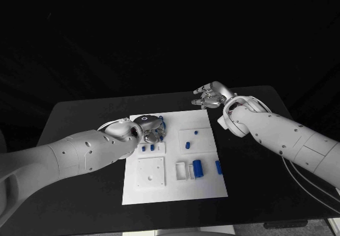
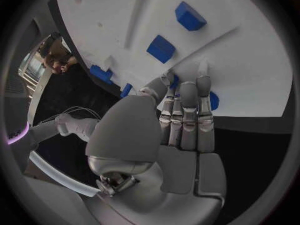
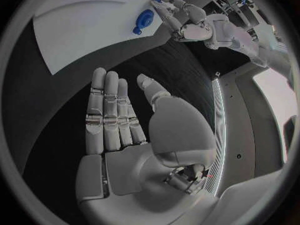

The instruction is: Assemble the parts on the task board

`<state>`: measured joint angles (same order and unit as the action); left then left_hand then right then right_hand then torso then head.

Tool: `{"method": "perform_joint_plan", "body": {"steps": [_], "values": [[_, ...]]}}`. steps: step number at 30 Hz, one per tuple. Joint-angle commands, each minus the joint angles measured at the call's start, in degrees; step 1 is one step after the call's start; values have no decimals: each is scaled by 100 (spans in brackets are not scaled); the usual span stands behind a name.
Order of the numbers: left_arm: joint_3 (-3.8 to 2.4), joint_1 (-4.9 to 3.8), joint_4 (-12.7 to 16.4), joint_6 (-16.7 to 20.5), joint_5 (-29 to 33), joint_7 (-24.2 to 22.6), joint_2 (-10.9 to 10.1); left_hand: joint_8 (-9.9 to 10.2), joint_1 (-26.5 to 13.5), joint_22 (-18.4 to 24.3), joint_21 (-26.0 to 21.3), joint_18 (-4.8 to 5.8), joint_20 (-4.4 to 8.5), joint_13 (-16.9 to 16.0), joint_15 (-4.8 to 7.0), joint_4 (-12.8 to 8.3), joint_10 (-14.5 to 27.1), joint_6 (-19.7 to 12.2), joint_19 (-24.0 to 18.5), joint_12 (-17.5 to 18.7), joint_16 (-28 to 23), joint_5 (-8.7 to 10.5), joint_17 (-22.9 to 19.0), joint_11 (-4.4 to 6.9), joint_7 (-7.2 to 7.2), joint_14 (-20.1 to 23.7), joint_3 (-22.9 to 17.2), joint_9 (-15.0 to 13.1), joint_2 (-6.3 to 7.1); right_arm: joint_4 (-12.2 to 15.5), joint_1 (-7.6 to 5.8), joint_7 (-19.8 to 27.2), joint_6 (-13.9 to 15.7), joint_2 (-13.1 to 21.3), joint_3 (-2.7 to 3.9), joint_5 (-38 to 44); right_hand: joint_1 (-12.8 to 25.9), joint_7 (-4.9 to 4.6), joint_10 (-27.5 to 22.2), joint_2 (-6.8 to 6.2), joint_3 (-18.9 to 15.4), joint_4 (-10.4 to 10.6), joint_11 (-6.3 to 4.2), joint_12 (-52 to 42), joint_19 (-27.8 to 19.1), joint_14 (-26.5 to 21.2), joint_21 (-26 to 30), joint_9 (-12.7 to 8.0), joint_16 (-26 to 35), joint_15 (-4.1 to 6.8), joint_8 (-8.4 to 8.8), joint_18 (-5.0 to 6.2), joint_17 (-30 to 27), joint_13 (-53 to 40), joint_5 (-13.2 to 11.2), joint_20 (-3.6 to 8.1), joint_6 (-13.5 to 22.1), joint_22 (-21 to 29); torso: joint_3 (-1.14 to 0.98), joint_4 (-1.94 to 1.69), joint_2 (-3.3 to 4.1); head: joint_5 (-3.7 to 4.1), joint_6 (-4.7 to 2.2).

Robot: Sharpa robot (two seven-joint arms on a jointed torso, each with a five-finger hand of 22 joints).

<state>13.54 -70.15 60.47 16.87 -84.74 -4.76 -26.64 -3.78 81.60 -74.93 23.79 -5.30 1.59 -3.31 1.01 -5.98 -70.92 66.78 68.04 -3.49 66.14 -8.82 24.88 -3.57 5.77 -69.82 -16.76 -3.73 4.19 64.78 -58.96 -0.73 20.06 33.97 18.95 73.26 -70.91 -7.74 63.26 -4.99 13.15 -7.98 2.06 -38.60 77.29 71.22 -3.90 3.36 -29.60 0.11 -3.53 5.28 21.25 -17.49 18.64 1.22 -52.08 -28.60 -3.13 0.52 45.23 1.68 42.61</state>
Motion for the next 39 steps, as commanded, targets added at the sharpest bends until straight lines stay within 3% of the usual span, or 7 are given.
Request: {"method": "perform_joint_plan", "body": {"steps": [1, 9, 22, 25, 32, 39], "values": [[11, 30, 12, -126, 32, -83, 14, 12, -3, -135, 53, -93, 50, -6, 9, -24, -104, 99, -5, 17, 47, -24, 15, 25, -10, -66, -15, -7, -87, 3, 1, 62, -10, -5, 2, -22, -26, -7, -39, 3, 17, -13, 13, -26, 26, -28, -25, 2, -29, -4, 17, -74, -4, 4, -17, -1, -49, 5, 1, 1, -1, 2, -2], [10, 38, 17, 77, 66, -51, -6, 22, 8, -126, 211, -66, 110, -7, 63, -109, -253, 268, -13, 18, 59, -26, 30, 87, -40, -154, 119, -5, -268, 17, 1, 79, -9, -7, 2, -22, -26, -6, -40, 8, 20, -19, 12, -25, 26, -31, -27, 4, -31, -4, 15, -74, -16, 15, 0, -1, -76, 18, -2, 1, -2, -4, -11], [-23, 44, 167, 290, 299, -17, -163, 18, -3, -122, 284, -70, 118, -8, 68, -202, -260, 268, -29, 15, 58, -50, 48, 87, -35, -184, 137, -5, -327, 71, 2, 74, -37, 1, 2, -59, -6, -6, -41, 7, 29, -33, 12, -22, 20, -35, -28, 4, -30, -6, 15, -76, -36, 32, 35, -3, -79, 38, 2, -5, -1, -15, -27], [-98, 44, 266, 293, 370, -13, -233, 18, -23, -122, 303, -72, 118, -8, 68, -214, -260, 268, -28, 15, 54, -45, 50, 87, -34, -188, 128, -5, -331, 72, 2, 73, -40, 8, 2, -62, -6, -6, -41, 7, 29, -33, 12, -22, 20, -35, -28, 4, -30, -6, 15, -76, -36, 32, 35, -3, -79, 38, 1, -8, -7, -26, -29], [-382, 34, 615, 109, 643, -11, -541, 20, -37, -118, 303, -69, 115, -8, 65, -230, -246, 251, -47, 16, 39, -41, 48, 83, -34, -173, 128, -3, -309, 77, 2, 59, -47, 40, 2, -67, 2, -6, -40, 6, 26, -33, 13, -23, 19, -35, -28, 4, -31, -7, 15, -76, -42, 36, 33, -4, -79, 45, -2, -28, -14, -49, -23], [-462, 13, 865, -20, 800, 2, -845, 20, -34, -119, 303, -69, 115, -8, 64, -247, -241, 239, -56, 15, 38, -61, 49, 78, -30, -170, 120, -3, -298, 63, 2, 54, -39, 59, 2, -69, 5, -9, -53, 6, 20, -39, 19, -12, -5, -58, -20, 2, -17, -17, 18, -79, -66, 57, 32, -14, -55, 76, 4, -59, -22, -47, -12]]}}
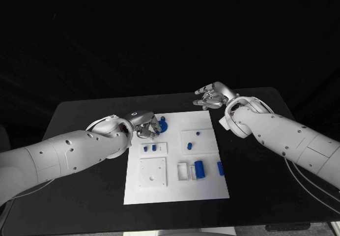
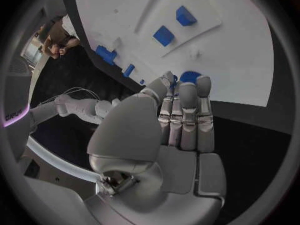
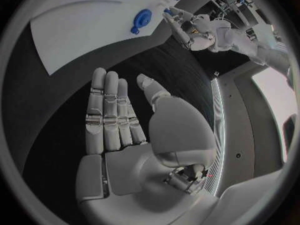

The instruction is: Assemble the parts on the task board

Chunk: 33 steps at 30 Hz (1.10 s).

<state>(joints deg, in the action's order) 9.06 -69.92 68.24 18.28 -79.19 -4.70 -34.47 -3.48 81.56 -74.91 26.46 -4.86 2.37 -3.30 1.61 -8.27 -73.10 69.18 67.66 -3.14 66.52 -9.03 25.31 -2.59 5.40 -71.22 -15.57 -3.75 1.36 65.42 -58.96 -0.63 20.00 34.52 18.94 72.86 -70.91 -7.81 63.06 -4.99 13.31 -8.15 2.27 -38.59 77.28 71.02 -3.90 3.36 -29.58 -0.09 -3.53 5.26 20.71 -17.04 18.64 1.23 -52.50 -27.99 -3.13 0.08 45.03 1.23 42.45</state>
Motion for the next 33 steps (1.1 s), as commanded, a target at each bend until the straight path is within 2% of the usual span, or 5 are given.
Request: {"method": "perform_joint_plan", "body": {"steps": [1, 8, 13, 27, 33], "values": [[-17, -12, 110, -177, 253, 4, -94, -11, -29, -121, 39, -114, 36, -8, 4, -23, -24, 0, -20, -19, 0, -41, 6, -20, 7, -29, -3, -2, -13, -4, 1, 45, -33, 6, 2, -28, 5, -2, -33, 6, 4, -22, -1, -12, -4, -37, -20, 2, -19, 3, 18, -77, -13, 12, 32, -14, -13, 14, 7, -19, -3, 0, 5], [-29, -15, 158, -305, 291, 31, -270, -11, -45, -120, 48, -115, 34, -8, 3, -28, -19, -1, -26, -18, -5, -22, 7, -22, 6, -28, -4, -2, -6, -13, 1, 45, -33, 13, 1, -29, 2, -2, -37, 6, 1, -25, 1, -6, -11, -43, -21, 3, -14, 0, 16, -76, -24, 23, 34, -17, -21, 27, 6, -4, 1, -15, -10], [-29, -15, 123, -332, 310, 23, -308, -10, -47, -119, 47, -115, 33, -8, 3, -27, -16, -3, -26, -18, -7, -20, 7, -22, 6, -28, -2, -1, -4, -11, 1, 46, -30, 10, 1, -29, 4, -3, -43, 11, 2, -27, 4, 7, -24, -51, -19, 3, 5, -5, 16, -76, -51, 45, 40, -23, -25, 56, 6, -4, 2, -31, -7], [-14, 2, -147, -349, 272, 15, -161, -9, -24, -119, 45, -117, 33, -8, 1, -38, -5, -18, -27, -19, -15, -18, 7, -27, 11, -30, 0, 0, -10, -10, 1, 61, -27, 10, 1, -29, 5, -3, -41, 13, 0, -31, 5, 13, -29, -45, -23, 3, 22, -8, 17, -74, -80, 65, 41, -27, -29, 88, -8, 9, 3, -40, -3], [10, 17, -234, -393, 264, 11, -100, -9, -24, -119, 45, -117, 33, -8, 1, -38, -5, -18, -27, -19, -15, -18, 7, -27, 11, -30, 0, 0, -10, -9, 1, 68, -21, 5, 1, -29, 6, -4, -41, 18, 2, -35, 5, 13, -30, -43, -23, 3, 30, -9, 16, -74, -95, 75, 45, -28, -35, 110, -6, 5, 3, -38, 6]]}}
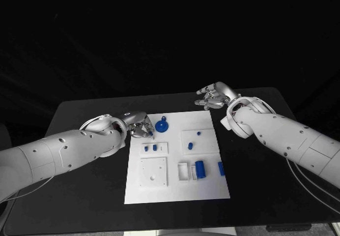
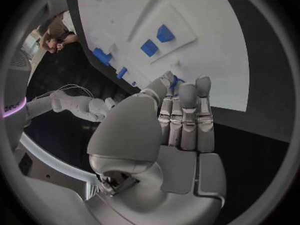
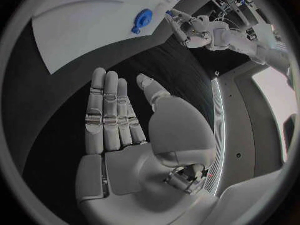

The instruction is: Assemble the parts on the task board

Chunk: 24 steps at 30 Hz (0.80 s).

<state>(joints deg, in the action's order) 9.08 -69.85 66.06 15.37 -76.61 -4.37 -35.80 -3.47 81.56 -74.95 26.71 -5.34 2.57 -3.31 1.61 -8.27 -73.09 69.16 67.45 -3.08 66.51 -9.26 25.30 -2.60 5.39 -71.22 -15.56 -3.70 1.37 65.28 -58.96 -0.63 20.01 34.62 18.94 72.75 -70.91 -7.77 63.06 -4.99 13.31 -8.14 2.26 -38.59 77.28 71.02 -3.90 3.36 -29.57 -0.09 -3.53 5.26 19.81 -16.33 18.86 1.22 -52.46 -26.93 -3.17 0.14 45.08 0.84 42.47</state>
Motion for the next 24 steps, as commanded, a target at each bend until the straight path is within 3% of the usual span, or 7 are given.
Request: {"method": "perform_joint_plan", "body": {"steps": [1, 9, 24], "values": [[15, 14, -26, -111, 6, -21, 44, -10, -24, -115, 20, -68, 14, -8, 1, -38, -6, -16, -6, -25, -15, 4, 7, -26, 11, -31, -1, -5, -11, 7, 1, 68, -21, -7, 2, -18, 6, -7, -41, 18, 3, -35, 6, 13, -30, -44, -24, 3, 30, -9, 16, -73, -5, 5, 23, -28, -39, 5, -1, 0, -2, 1, 4], [64, 60, -88, -205, 3, -21, 74, -11, -23, -117, 32, -74, 10, -7, -2, -46, 4, -23, -11, -25, -16, 10, 11, -31, 14, -29, -10, -6, -15, 8, 1, 73, -18, -6, 2, -19, 6, -7, -41, 18, 3, -35, 6, 13, -30, -44, -24, 3, 30, -9, 16, -73, -5, 5, 23, -28, -39, 5, 3, -3, -2, 0, 13], [85, 115, -121, -203, 31, -71, 116, -11, -27, -116, 34, -75, 8, -7, -4, -52, 4, -29, -17, -25, -19, 14, 11, -32, 15, -25, -9, -6, -10, 18, 1, 82, -15, -12, 2, -20, 13, -7, -35, 19, 27, -58, 3, 17, -21, -34, -32, 4, 40, -7, 16, -72, -33, 31, 107, -24, -56, 48, 3, 0, -1, 8, 16]]}}
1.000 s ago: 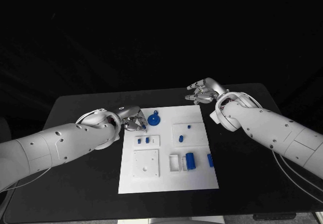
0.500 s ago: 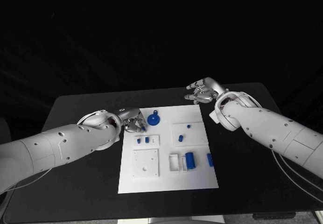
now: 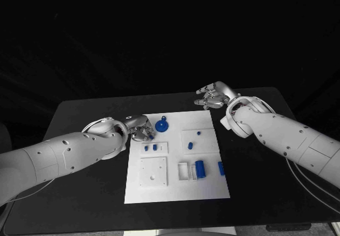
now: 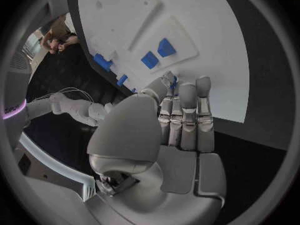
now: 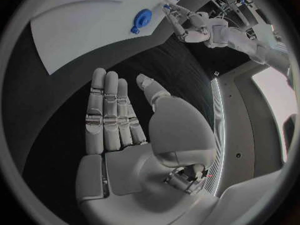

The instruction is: Assemble the parts on the task board

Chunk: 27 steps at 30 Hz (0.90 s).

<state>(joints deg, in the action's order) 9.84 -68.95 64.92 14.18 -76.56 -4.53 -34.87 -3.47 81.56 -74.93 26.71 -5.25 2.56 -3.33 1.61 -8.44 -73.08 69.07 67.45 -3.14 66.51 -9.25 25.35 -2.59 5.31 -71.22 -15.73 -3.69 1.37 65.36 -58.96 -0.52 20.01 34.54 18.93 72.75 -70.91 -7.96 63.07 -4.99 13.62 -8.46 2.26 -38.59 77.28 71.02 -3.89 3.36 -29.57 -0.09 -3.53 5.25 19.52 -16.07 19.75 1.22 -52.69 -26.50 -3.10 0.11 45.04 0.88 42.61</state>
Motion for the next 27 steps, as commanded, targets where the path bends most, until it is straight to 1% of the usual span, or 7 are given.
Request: {"method": "perform_joint_plan", "body": {"steps": [1, 10, 14, 21, 23, 27], "values": [[10, 30, -13, -80, 26, -48, 27, -11, -27, -118, 35, -84, 9, -5, -4, -34, 4, -20, -17, -19, -19, 13, 6, -32, 23, -25, 8, -6, -10, 9, 1, 71, -15, -4, 2, -19, 13, 12, -36, 18, -5, -27, 3, 17, -20, -35, -32, 4, 40, -7, 16, -72, -5, 5, 18, -24, -33, 5, -4, 3, 3, 6, 0], [17, 46, -70, -5, 5, -7, 64, -11, -36, -115, 50, -91, 5, -5, -8, -22, 35, -48, 10, -19, -11, 59, 9, -40, 28, -45, 8, -6, -21, 8, 1, 72, -16, -7, 2, -19, 13, 12, -36, 18, -5, -27, 3, 17, -20, -35, -32, 4, 40, -7, 16, -72, -5, 5, 18, -24, -33, 5, -3, -1, 2, 15, -1], [18, 48, -80, -32, -21, 18, 83, -11, -24, -115, 51, -94, 5, -4, -8, -26, 35, -50, 14, -19, -10, 64, 10, -40, 28, -50, 9, -6, -17, 6, 1, 73, -19, -8, 2, -20, 13, 12, -36, 18, -5, -27, 3, 17, -20, -35, -32, 4, 40, -7, 16, -72, -5, 5, 18, -24, -33, 5, -3, 3, 2, 18, 2], [20, 48, -91, -50, -113, 100, 105, -10, -27, -118, 56, -96, 0, -4, -15, -18, 65, -74, 15, -19, 5, 60, 17, -49, 32, -54, 9, -5, -11, 1, 2, 71, -31, -9, 2, -20, 35, 14, -33, 17, 13, -41, 2, 12, -22, -33, -34, 4, 42, -7, 15, -73, -17, 16, 31, -24, -53, 26, -2, -2, 3, 31, 0], [26, 48, -95, -25, -190, 127, 112, -12, -83, -114, 57, -90, -9, -4, -18, 22, 61, -71, 19, -19, 37, 38, 32, -44, 21, -59, 47, -6, 23, 0, 2, 71, -40, -9, 2, -20, 35, 14, -33, 17, 13, -41, 2, 12, -22, -33, -34, 4, 42, -7, 15, -73, -17, 16, 31, -24, -53, 26, -4, -4, 1, 31, -4], [47, 47, -104, -30, -340, 176, 126, -12, -71, -113, 56, -90, -9, -4, -20, 24, 63, -68, 20, -19, 45, 39, 35, -44, 20, -51, 47, -6, 28, -2, 2, 72, -49, -9, 2, -20, 35, 14, -33, 17, 13, -41, 2, 12, -22, -33, -34, 4, 42, -7, 15, -73, -17, 16, 31, -24, -53, 26, -4, -4, 0, 34, 0]]}}
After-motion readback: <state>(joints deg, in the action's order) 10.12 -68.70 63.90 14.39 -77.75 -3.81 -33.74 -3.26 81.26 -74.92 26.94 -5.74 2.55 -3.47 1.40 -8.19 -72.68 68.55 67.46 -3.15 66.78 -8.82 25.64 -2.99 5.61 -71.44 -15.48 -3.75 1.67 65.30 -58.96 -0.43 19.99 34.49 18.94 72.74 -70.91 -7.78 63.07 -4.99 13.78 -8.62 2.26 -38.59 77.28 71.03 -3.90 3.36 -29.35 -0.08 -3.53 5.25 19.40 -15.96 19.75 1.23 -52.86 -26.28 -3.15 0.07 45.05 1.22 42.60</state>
